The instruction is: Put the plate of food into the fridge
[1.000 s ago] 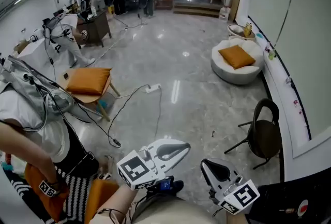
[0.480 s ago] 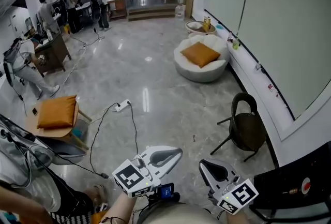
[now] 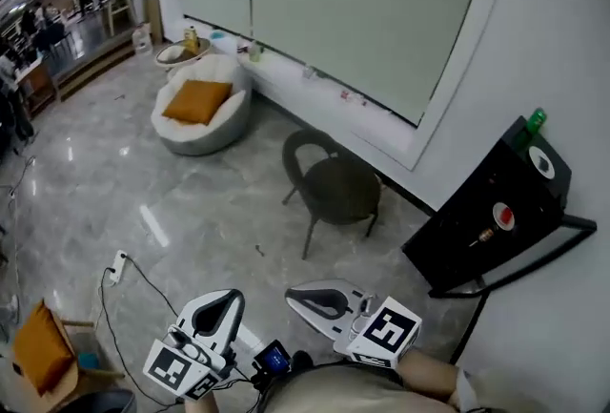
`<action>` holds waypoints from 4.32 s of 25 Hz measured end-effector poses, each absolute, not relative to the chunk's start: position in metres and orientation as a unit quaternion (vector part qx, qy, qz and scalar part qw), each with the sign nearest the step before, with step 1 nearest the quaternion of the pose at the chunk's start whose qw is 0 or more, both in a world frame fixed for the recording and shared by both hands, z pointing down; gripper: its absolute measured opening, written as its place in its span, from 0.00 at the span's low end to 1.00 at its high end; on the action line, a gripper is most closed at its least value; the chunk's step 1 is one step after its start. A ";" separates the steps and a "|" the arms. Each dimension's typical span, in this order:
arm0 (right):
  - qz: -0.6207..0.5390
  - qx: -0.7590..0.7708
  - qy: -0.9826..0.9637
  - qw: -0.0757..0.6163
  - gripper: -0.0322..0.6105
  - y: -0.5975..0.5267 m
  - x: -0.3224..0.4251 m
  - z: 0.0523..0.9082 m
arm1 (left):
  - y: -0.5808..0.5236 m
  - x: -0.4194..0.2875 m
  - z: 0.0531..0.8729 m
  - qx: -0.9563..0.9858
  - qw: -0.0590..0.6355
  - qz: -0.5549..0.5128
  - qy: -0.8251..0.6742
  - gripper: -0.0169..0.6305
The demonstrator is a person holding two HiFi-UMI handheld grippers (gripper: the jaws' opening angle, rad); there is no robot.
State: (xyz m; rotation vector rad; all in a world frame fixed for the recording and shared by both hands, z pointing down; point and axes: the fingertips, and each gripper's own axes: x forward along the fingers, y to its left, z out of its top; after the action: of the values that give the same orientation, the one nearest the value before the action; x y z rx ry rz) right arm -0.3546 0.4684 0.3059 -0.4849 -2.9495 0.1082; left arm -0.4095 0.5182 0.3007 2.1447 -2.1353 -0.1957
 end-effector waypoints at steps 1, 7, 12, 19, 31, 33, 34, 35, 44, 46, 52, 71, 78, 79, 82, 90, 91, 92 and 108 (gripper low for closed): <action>0.035 -0.140 -0.987 0.076 0.08 0.451 -0.350 0.305 | 0.500 -0.408 0.302 0.721 0.057 -0.064 -0.688 0.04; 0.022 -0.069 -0.995 0.066 0.09 0.391 -0.322 0.303 | 0.426 -0.384 0.300 0.771 0.053 -0.059 -0.632 0.04; 0.012 -0.055 -0.996 0.073 0.09 0.353 -0.304 0.295 | 0.370 -0.349 0.299 0.801 0.060 -0.053 -0.593 0.04; 0.055 -0.020 -0.997 0.058 0.09 0.291 -0.245 0.296 | 0.306 -0.292 0.307 0.826 0.085 -0.047 -0.556 0.04; 0.078 0.033 -0.996 0.038 0.08 0.187 -0.144 0.296 | 0.206 -0.192 0.301 0.848 0.080 -0.009 -0.523 0.04; 0.081 0.041 -0.995 0.036 0.09 0.173 -0.126 0.297 | 0.190 -0.176 0.300 0.852 0.078 -0.007 -0.517 0.04; 0.082 0.045 -0.995 0.036 0.09 0.167 -0.118 0.298 | 0.183 -0.169 0.299 0.854 0.078 -0.006 -0.514 0.04; 0.083 0.048 -0.995 0.035 0.09 0.161 -0.110 0.299 | 0.175 -0.161 0.299 0.857 0.077 -0.004 -0.510 0.04; 0.099 0.098 -0.990 0.014 0.09 0.106 -0.045 0.299 | 0.123 -0.094 0.287 0.886 0.068 0.010 -0.459 0.04; 0.102 0.105 -0.989 0.011 0.09 0.100 -0.038 0.300 | 0.119 -0.087 0.286 0.889 0.066 0.019 -0.453 0.04; 0.114 0.117 -0.987 0.011 0.09 0.087 -0.031 0.309 | 0.101 -0.090 0.290 0.890 0.067 0.027 -0.449 0.04; 0.117 0.235 -0.963 0.060 0.09 0.008 -0.064 0.318 | 0.006 -0.128 0.290 0.937 0.077 -0.036 -0.338 0.04; 0.122 0.286 -0.947 0.079 0.08 -0.016 -0.075 0.326 | -0.026 -0.139 0.286 0.951 0.078 -0.064 -0.293 0.04; 0.124 0.294 -0.944 0.082 0.09 -0.020 -0.076 0.328 | -0.031 -0.140 0.286 0.954 0.075 -0.065 -0.284 0.04; 0.129 0.316 -0.936 0.086 0.09 -0.028 -0.077 0.333 | -0.043 -0.142 0.292 0.960 0.073 -0.058 -0.263 0.04; 0.134 0.362 -0.919 0.083 0.08 -0.044 -0.055 0.337 | -0.063 -0.121 0.302 0.971 0.093 -0.052 -0.214 0.04; 0.136 0.365 -0.918 0.081 0.09 -0.046 -0.051 0.337 | -0.065 -0.116 0.303 0.971 0.093 -0.049 -0.213 0.04; 0.137 0.366 -0.917 0.078 0.09 -0.048 -0.046 0.337 | -0.067 -0.110 0.303 0.972 0.093 -0.045 -0.211 0.04; 0.159 0.335 -0.927 0.050 0.09 -0.085 0.027 0.337 | -0.089 -0.040 0.294 0.966 0.072 0.002 -0.249 0.04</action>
State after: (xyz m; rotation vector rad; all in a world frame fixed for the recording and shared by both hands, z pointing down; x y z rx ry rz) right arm 0.0274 -0.0848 0.3365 1.0199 -2.8238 0.4828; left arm -0.0398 -0.0887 0.2942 2.9026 -0.7471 0.0059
